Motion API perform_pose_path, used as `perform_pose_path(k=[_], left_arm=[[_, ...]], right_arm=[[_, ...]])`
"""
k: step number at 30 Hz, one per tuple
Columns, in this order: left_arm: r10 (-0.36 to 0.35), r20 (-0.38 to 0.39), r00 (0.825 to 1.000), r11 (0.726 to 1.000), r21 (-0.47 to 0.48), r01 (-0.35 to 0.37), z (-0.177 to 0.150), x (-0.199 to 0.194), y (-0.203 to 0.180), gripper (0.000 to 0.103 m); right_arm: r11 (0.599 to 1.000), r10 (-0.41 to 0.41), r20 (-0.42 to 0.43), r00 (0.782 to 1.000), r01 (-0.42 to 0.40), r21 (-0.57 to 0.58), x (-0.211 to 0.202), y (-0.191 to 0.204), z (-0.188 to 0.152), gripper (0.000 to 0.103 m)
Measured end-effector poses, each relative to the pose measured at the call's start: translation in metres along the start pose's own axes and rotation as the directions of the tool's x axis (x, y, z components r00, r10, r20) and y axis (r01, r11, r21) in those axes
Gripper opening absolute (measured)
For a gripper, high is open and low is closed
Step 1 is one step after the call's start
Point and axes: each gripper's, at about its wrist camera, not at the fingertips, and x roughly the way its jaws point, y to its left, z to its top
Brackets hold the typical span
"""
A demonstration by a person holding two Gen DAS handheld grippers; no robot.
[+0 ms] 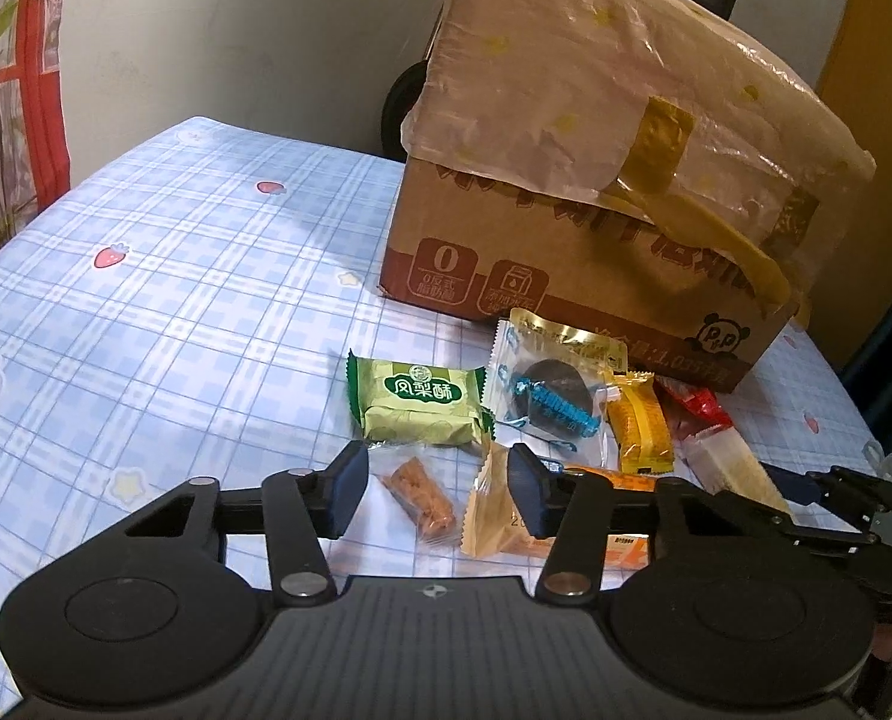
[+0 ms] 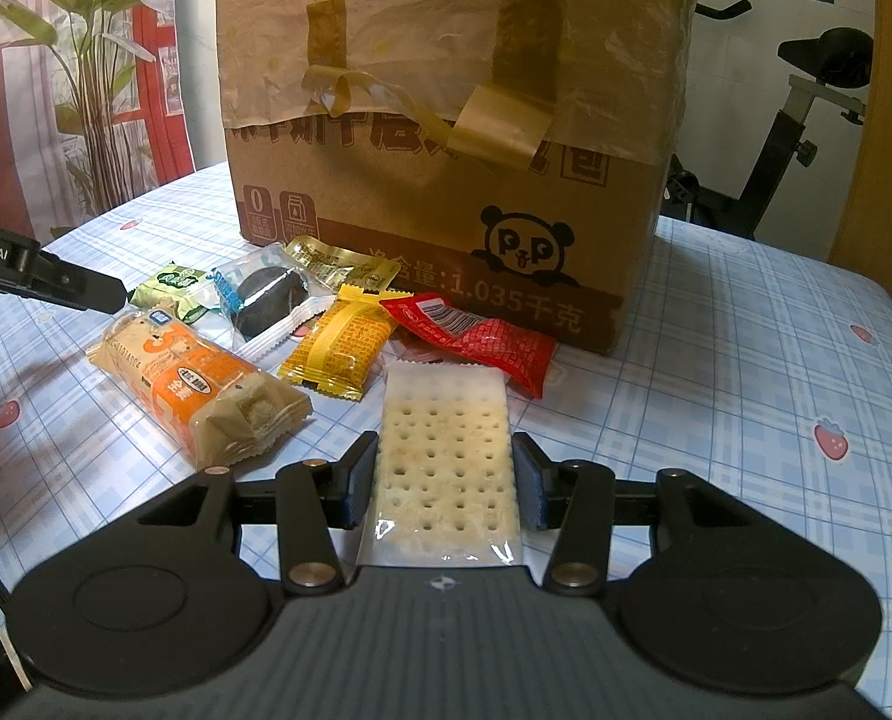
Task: Organize snacks
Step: 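Grasp the white perforated cracker packet with right tool while left tool reaches small brown snack, then grasp the small clear packet of brown stick snack with left tool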
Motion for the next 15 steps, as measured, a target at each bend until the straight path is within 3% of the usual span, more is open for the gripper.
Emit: perform_pose_path(k=[2, 9, 15], left_arm=[[-0.001, 0.004, 1.000, 1.000, 0.002, 0.001, 0.0002, -0.0005, -0.0003, 0.052], [0.022, 0.004, 1.000, 1.000, 0.005, -0.022, 0.0003, 0.0004, 0.0015, 0.032], [0.032, 0.014, 0.999, 0.999, -0.014, -0.031, 0.0010, -0.0014, 0.0049, 0.029]], right_arm=[[1.000, 0.000, 0.000, 1.000, 0.000, 0.000, 0.0000, -0.0001, 0.0000, 0.049], [1.000, 0.000, 0.000, 1.000, 0.000, 0.000, 0.0000, 0.0001, 0.0000, 0.049], [1.000, 0.000, 0.000, 1.000, 0.000, 0.000, -0.0001, 0.0002, -0.0001, 0.049]])
